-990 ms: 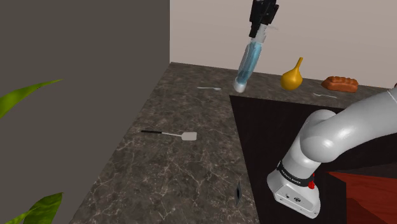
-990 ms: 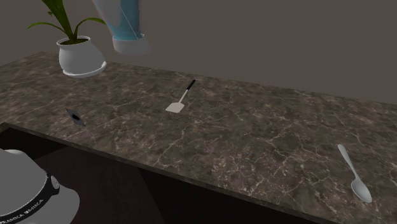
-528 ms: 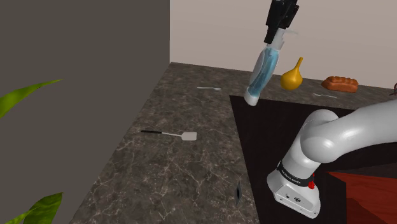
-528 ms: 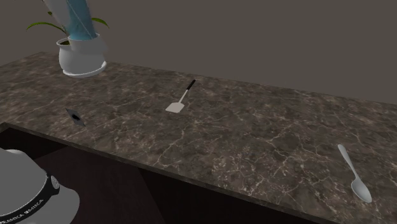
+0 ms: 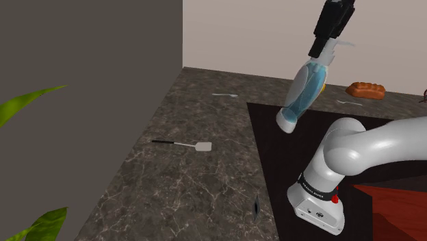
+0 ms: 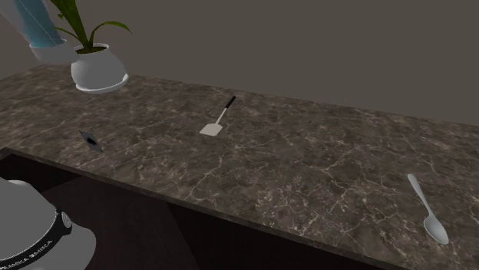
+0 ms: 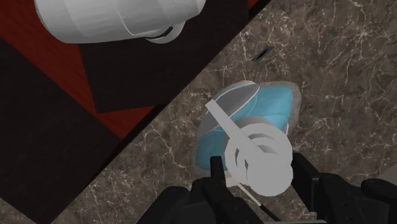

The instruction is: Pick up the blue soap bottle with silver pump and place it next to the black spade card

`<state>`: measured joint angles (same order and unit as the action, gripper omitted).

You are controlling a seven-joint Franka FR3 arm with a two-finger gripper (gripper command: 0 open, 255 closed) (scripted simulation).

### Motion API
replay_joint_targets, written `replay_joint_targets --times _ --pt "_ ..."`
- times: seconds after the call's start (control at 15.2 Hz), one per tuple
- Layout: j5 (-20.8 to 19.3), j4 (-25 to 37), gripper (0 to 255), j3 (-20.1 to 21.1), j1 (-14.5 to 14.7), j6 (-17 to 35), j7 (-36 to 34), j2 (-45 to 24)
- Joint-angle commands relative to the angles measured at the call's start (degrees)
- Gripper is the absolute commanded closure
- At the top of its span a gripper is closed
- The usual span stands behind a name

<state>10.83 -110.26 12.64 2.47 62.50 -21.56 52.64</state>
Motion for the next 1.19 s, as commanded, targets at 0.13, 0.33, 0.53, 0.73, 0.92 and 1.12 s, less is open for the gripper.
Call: replay_joint_targets --times 0.13,0.33,0.53,0.73,0.92,1.12 --pt "2.5 -2.28 255 2.23 0.32 -0.39 -2.51 3.1" --pt "2.78 -5.84 255 2.42 0.57 1.3 -2.27 4.98" --pt "3.08 -9.28 255 2.65 0.82 2.93 -2.04 6.8" --pt "3.42 -12.62 255 2.91 1.08 4.52 -1.84 8.55" --pt "3.79 -15.87 255 3.22 1.35 6.08 -1.66 10.25" --pt "4.2 -19.04 255 3.57 1.63 7.6 -1.5 11.9"
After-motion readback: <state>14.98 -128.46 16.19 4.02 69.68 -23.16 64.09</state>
